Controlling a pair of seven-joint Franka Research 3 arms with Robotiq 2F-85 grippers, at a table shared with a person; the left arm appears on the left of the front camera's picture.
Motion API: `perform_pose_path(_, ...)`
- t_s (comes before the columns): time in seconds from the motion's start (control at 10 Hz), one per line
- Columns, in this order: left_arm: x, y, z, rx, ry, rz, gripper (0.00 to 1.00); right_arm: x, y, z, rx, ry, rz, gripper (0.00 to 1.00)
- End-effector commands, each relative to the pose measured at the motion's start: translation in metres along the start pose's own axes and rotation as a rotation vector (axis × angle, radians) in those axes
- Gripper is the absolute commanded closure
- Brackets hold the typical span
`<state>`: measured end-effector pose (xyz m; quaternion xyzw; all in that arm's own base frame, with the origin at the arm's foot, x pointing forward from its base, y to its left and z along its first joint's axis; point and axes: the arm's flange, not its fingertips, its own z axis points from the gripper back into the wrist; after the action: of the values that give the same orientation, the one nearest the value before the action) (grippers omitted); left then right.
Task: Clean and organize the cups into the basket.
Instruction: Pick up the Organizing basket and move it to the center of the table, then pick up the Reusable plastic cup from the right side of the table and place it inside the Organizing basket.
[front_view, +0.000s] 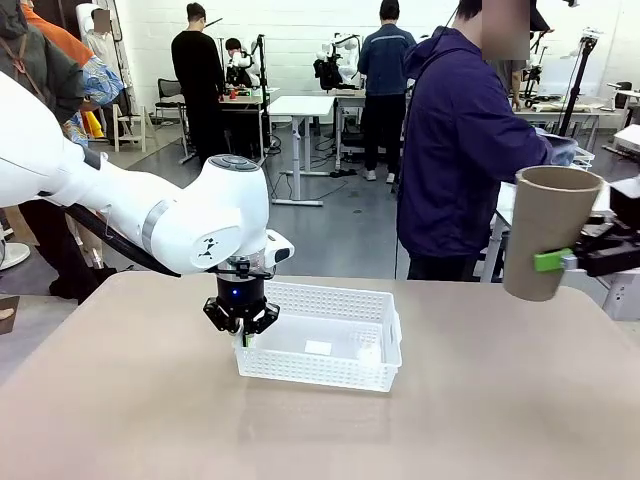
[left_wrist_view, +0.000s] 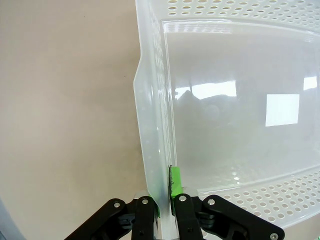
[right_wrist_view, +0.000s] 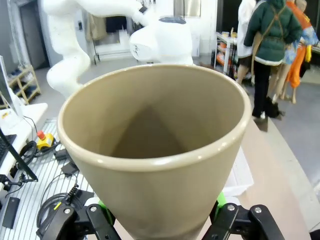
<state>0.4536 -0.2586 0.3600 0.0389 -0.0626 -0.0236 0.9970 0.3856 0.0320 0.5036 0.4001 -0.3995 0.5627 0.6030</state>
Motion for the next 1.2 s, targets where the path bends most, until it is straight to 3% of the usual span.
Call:
perform_pose_path(0.0,0.000,-0.004,0.000,0.007,0.005,-0.005,1.00,0.068,-0.016,-0.052,-0.032,0.257,-0.080,0.18)
perform_pose_path(0.1,0.000,-0.004,0.000,0.007,0.005,-0.005,1.00,0.094,-0.029,-0.080,-0.061,0.380,-0.083,0.18)
perform_pose_path(0.3,0.000,-0.004,0.000,0.007,0.005,-0.005,1.00,0.120,-0.060,-0.141,-0.053,0.505,-0.122,0.18)
perform_pose_path(0.6,0.000,-0.004,0.000,0.007,0.005,-0.005,1.00,0.113,-0.076,-0.210,-0.095,0.687,-0.093,0.18)
perform_pose_path(0.8,0.000,-0.004,0.000,0.007,0.005,-0.005,1.00,0.084,-0.081,-0.229,-0.054,0.731,-0.069,0.18)
perform_pose_path(1.0,0.000,-0.004,0.000,0.007,0.005,-0.005,1.00,0.063,-0.079,-0.232,0.020,0.705,-0.030,0.18)
perform_pose_path(1.1,0.000,-0.004,0.000,0.007,0.005,-0.005,1.00,0.071,-0.080,-0.237,-0.035,0.728,-0.073,0.18)
